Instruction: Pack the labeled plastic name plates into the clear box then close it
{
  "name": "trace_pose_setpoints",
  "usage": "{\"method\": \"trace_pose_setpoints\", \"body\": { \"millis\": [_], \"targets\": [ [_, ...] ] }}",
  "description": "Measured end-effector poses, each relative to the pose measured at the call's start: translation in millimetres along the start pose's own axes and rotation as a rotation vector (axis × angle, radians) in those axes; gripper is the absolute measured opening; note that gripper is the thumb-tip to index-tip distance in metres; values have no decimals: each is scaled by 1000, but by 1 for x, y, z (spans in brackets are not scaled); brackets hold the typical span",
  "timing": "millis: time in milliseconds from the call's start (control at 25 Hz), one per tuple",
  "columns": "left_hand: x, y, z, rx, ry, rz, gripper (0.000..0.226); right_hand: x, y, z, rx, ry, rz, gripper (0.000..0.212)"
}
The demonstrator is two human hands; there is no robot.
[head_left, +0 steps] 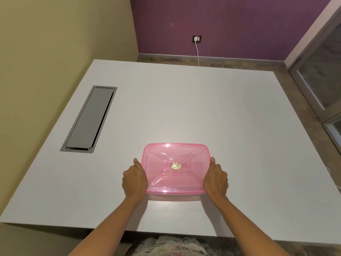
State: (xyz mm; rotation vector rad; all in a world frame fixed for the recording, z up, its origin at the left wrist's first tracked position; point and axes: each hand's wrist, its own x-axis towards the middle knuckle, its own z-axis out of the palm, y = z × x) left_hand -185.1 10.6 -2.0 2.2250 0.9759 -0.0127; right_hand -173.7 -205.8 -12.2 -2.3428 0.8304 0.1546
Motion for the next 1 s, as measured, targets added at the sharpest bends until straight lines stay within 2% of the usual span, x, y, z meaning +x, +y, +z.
{"method": "trace_pose_setpoints", "body": {
  "millis": [160,280,400,520,720,840,1000],
  "targets": [
    [1,-1,1,-2,-11,-1,65,0,1,1,-15,36,-22,60],
    [3,-4,2,23,-44,10,61,-1,1,1,-38,96,-62,50],
    [5,-7,1,24,-103,46,48,0,2,5,-151,228,-219,30],
    [5,-9,0,47,-88,88,38,-2,0,6,-261,262,-364,4],
    [2,-7,0,16,-4,181,32,5,-2,-1,-383,333,-548,17],
    [4,4,0,11,-22,228,38,18,-2,-2,-373,280,-592,22],
    [18,26,1,40,45,456,50,36,-23,-9,-313,315,-705,28]
  ]
}}
